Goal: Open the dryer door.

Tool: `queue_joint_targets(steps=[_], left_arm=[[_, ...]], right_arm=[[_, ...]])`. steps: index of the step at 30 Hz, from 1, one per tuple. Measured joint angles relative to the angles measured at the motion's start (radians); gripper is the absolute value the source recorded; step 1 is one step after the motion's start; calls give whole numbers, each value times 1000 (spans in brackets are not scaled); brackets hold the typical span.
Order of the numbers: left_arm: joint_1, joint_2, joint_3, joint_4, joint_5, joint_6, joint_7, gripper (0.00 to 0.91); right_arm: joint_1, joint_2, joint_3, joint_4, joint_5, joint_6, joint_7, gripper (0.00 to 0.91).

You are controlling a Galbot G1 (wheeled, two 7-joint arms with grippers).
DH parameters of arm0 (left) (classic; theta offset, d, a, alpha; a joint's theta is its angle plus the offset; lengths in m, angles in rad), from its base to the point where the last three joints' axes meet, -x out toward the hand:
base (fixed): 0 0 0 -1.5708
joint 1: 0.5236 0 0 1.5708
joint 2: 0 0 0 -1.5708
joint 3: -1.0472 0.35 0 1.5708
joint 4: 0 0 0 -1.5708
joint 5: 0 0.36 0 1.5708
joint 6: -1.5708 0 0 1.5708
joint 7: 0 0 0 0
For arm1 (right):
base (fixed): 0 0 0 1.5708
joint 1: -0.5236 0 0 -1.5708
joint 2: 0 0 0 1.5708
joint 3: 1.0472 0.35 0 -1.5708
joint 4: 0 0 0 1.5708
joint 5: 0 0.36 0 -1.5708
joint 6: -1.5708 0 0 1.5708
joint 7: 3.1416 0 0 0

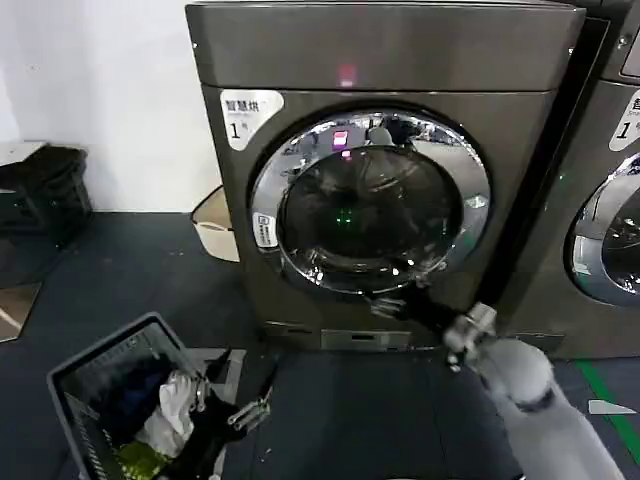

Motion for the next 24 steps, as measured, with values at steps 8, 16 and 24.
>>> queue_joint_targets(steps=[8,16,24], left_arm=[[26,-7,-2,-11,12,-6,3,907],[32,-4,-22,-16,8,-11,4,907],[43,-12,-18,-18,16,-13,4,907]], right_arm=[[127,81,-102,-101,-29,8,-9,907],[209,168,-169,-200,-46,16,-5,907],[275,222,-200,-310,-58,32,-11,907]])
